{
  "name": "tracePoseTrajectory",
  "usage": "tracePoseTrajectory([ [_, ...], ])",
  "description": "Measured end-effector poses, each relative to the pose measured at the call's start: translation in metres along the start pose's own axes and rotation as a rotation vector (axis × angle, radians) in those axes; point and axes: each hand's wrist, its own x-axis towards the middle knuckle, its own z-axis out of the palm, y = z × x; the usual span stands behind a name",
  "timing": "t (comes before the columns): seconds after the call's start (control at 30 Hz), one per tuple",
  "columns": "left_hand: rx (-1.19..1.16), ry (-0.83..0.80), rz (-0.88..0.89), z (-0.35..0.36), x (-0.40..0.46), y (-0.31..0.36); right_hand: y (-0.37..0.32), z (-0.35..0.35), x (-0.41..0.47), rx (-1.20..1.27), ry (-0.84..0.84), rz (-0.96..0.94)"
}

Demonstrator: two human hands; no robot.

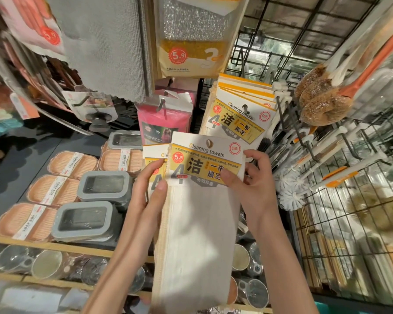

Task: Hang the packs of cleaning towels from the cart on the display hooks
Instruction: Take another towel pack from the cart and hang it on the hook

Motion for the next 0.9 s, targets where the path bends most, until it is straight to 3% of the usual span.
tracePoseTrajectory([
  [0.6,0.142,0.1,0.119,-0.003,0.016,0.016,-0.009,-0.016,0.028,0.112,0.301,-0.11],
  [0.9,0.139,0.153,0.101,-0.008,0.019,0.024,-0.009,-0.019,0.047,0.136,0.328,-0.112],
])
